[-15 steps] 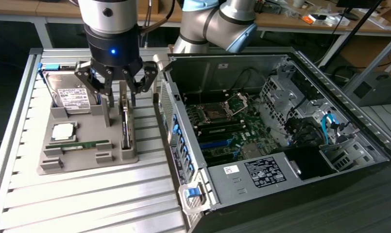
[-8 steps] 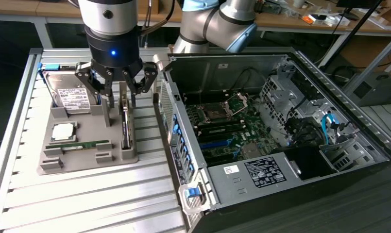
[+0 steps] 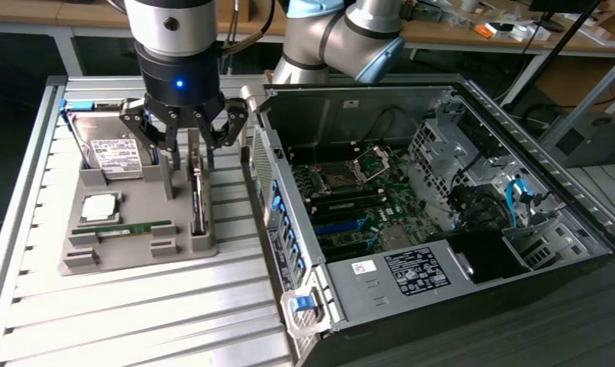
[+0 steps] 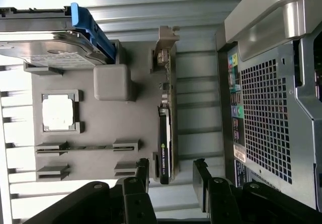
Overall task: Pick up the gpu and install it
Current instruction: 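Pick up the gpu and move the gpu toward the slot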
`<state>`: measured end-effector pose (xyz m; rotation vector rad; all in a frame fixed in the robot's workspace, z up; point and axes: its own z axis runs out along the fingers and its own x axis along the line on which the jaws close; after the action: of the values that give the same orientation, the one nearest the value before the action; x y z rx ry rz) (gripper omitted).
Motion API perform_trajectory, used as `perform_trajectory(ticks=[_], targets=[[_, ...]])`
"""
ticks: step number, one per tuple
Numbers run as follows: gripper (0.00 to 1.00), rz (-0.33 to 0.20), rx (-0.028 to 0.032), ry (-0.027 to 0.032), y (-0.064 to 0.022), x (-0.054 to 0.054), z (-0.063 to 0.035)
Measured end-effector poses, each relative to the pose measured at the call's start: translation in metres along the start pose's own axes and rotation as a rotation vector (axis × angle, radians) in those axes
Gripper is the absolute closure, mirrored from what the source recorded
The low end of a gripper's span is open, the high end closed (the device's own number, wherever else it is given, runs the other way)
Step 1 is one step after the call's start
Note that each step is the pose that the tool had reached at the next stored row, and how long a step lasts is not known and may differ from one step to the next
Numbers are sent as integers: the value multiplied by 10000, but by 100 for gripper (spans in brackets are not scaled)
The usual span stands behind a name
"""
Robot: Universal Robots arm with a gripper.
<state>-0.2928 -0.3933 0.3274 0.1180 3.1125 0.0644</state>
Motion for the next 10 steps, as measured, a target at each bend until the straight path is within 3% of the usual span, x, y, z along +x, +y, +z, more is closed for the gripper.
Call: perform_trajectory(ticks=[10], targets=[[52, -1, 22, -3, 48, -2, 29]])
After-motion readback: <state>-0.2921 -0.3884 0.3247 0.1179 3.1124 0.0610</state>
